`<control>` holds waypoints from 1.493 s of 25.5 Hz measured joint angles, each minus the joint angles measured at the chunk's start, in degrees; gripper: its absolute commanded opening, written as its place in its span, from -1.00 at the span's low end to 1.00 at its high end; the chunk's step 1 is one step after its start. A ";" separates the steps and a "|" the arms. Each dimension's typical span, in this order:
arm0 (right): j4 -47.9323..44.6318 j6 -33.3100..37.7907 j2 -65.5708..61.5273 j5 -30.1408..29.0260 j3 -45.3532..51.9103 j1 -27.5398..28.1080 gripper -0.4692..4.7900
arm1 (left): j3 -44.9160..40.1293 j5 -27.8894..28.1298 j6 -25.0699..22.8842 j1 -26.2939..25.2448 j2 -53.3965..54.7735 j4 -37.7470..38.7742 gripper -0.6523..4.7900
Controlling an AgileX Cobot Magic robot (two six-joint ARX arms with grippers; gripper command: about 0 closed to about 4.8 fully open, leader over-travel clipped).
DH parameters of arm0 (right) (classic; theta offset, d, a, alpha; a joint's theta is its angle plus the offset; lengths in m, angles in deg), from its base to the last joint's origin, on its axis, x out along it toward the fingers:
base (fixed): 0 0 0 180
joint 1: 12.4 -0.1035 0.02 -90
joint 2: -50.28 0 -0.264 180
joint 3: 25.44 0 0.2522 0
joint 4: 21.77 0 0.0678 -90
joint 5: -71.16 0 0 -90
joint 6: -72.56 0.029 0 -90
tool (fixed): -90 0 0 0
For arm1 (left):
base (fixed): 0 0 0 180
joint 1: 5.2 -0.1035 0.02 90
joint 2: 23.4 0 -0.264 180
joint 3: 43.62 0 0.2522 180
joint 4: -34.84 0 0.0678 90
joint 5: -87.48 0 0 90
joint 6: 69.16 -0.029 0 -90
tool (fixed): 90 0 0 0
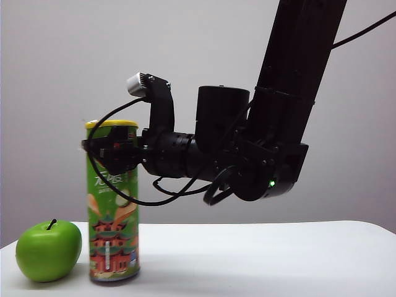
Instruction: Pick up the green bucket of chips from the desk, place it near the apple, and finally stand it up.
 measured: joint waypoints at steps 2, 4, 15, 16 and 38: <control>-0.11 -0.33 -0.09 0.35 -0.02 0.28 -0.04 | -2.62 0.55 0.22 0.00 -4.00 -1.88 -0.78; -0.04 -0.57 -0.07 0.35 -0.04 0.22 -0.04 | -3.96 2.99 1.25 0.02 -7.17 -4.11 -0.78; 1.62 3.08 0.09 0.02 -0.31 1.18 0.51 | -4.35 3.78 1.97 0.00 -8.39 -5.53 -0.78; 1.60 4.42 0.09 -0.04 -0.31 1.57 0.61 | -4.35 3.76 1.97 0.00 -8.37 -5.55 -0.78; 7.23 6.95 7.30 -4.74 10.56 3.82 1.00 | -4.35 3.67 2.05 0.00 -8.37 -5.92 -0.78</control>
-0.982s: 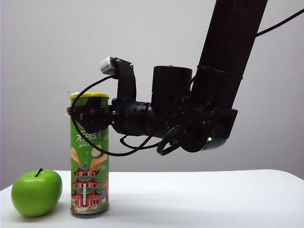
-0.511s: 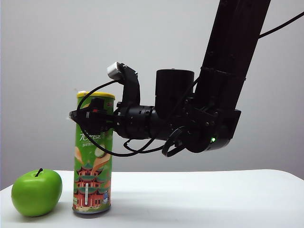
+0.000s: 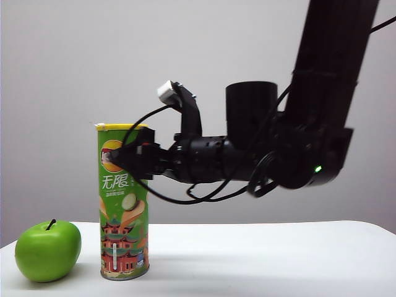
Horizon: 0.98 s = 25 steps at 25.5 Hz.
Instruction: Pick up the green bucket of chips from the desk, place it near the apple, and finally stand it up.
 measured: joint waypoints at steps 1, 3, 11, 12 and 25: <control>1.68 -0.04 0.98 -0.09 0.83 0.17 1.00 | 0.00 0.00 0.00 0.02 0.00 0.02 -0.78; 4.92 -0.02 3.04 -1.09 2.69 0.66 1.00 | 0.00 -0.02 0.00 0.02 0.00 0.04 -0.78; 13.88 0.98 19.06 -1.51 14.19 0.83 -0.87 | 0.00 -0.02 -0.04 1.14 -0.02 2.51 -0.78; 15.67 0.96 21.86 -1.49 15.30 0.85 -0.84 | 0.00 -0.04 -0.04 1.16 -0.02 2.84 -0.78; 56.48 -12.44 68.13 28.17 16.70 2.23 -0.84 | -4.20 0.22 3.13 1.01 -8.76 3.61 -0.78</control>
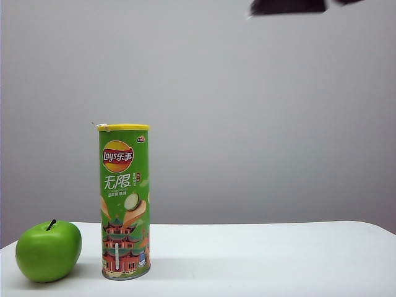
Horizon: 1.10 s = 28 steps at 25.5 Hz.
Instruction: Pick up the green bucket of chips from the desk, place it near the apple, and finally stand it up.
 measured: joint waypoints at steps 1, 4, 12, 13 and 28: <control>1.73 -0.46 2.05 1.14 0.02 0.11 -0.84 | -1.95 0.46 0.57 0.00 -1.46 -0.04 -0.78; 6.45 -4.04 12.33 6.56 0.09 0.57 -0.84 | -10.84 5.97 6.25 0.00 -8.68 -0.81 -0.78; 6.34 -2.49 34.25 7.17 16.66 11.58 -0.84 | -22.32 11.30 17.51 0.00 -19.39 -21.29 -0.78; 7.26 -2.29 36.63 7.32 18.58 12.39 -0.84 | -23.02 11.39 17.53 0.00 -19.34 -21.20 -0.78; 14.36 11.30 57.99 7.13 32.74 22.01 -0.84 | -31.23 15.82 20.04 0.02 -26.62 -25.62 -0.78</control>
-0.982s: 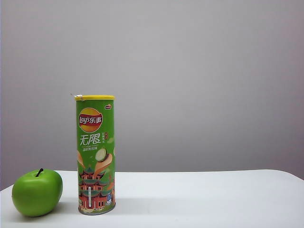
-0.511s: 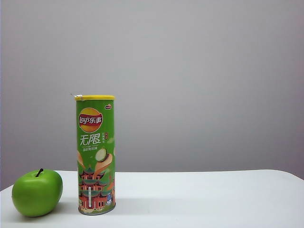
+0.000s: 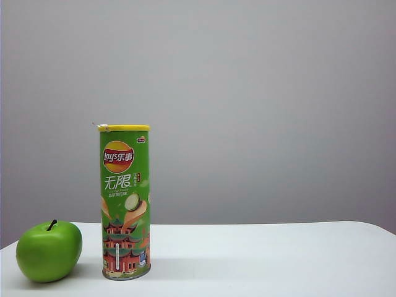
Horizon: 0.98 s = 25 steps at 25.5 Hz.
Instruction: Pick up the green bucket of chips from the desk, place it near the apple, and finally stand it up.
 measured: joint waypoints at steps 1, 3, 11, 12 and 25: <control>0.15 0.35 0.00 1.03 0.72 0.00 -0.84 | 0.00 0.59 -0.02 -0.02 0.39 0.00 -0.78; 0.68 1.09 0.00 2.47 1.68 0.00 -0.84 | -0.63 0.59 -0.13 0.00 0.24 0.20 -0.78; 1.97 1.57 0.02 5.35 6.25 0.02 -0.84 | -7.91 0.68 -0.20 0.00 0.33 -5.27 -0.78; 1.77 1.57 0.02 5.42 6.47 0.04 -0.84 | -9.38 0.68 -0.20 0.00 0.31 -7.28 -0.78; 8.61 1.09 0.02 13.99 6.56 0.13 -0.84 | -15.43 3.17 -0.20 0.00 0.33 -7.91 -0.78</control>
